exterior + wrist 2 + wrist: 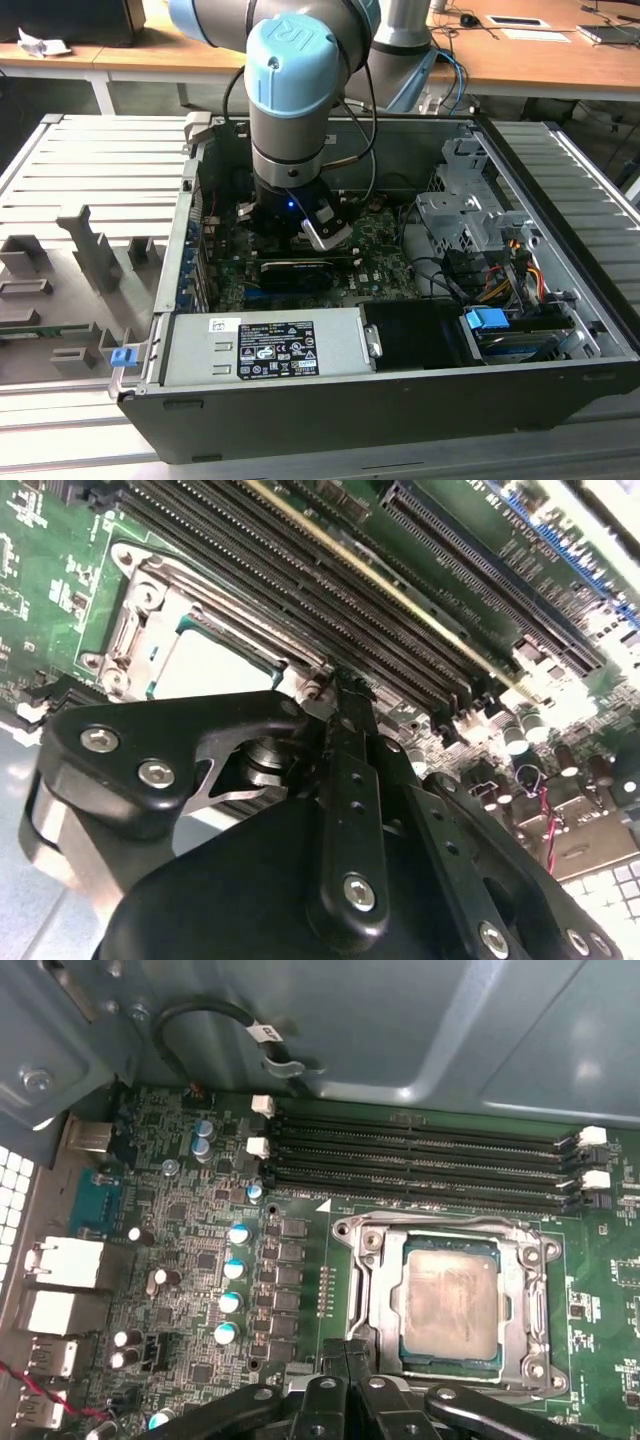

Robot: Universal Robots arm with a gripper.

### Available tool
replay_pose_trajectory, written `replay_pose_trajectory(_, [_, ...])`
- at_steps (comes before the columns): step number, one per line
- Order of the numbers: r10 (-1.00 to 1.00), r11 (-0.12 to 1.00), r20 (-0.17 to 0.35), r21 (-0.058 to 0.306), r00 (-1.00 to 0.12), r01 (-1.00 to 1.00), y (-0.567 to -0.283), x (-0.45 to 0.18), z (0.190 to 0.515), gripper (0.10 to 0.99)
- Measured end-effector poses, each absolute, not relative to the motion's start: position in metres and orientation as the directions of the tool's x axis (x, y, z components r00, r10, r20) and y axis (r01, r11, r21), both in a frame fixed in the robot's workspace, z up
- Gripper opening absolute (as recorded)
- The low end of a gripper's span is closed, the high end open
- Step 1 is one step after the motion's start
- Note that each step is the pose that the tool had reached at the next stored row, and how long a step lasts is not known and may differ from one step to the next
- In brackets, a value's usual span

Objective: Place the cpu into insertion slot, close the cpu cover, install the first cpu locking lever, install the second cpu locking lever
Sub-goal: 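Install the second cpu locking lever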

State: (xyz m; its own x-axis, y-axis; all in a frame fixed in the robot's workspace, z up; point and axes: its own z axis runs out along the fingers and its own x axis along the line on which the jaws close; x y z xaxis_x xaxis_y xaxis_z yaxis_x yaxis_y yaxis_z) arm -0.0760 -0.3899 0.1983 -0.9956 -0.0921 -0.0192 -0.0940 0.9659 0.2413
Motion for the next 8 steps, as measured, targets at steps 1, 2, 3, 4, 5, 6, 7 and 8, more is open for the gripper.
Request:
replay_pose_trajectory(1, [-0.092, 0.966, -0.019, 0.241, -0.996, -0.094, -0.39, -0.076, 0.199, 0.106])
replay_pose_trajectory(2, [-0.092, 0.966, -0.019, 0.242, -0.996, -0.094, -0.39, -0.076, 0.2, 0.106])
replay_pose_trajectory(3, [-0.092, 0.966, -0.019, 0.241, -0.996, -0.094, -0.39, -0.076, 0.203, 0.106])
replay_pose_trajectory(4, [-0.092, 0.966, -0.019, 0.241, -0.996, -0.094, -0.39, -0.076, 0.208, 0.106])
replay_pose_trajectory(5, [-0.092, 0.966, -0.019, 0.241, -0.996, -0.094, -0.39, -0.076, 0.213, 0.106])
replay_pose_trajectory(6, [-0.092, 0.966, -0.019, 0.241, -0.996, -0.094, -0.39, -0.076, 0.215, 0.106])
replay_pose_trajectory(7, [-0.092, 0.966, -0.019, 0.241, -0.996, -0.094, -0.39, -0.076, 0.218, 0.106])
replay_pose_trajectory(8, [-0.092, 0.966, -0.019, 0.241, -0.996, -0.094, -0.39, -0.076, 0.219, 0.106])
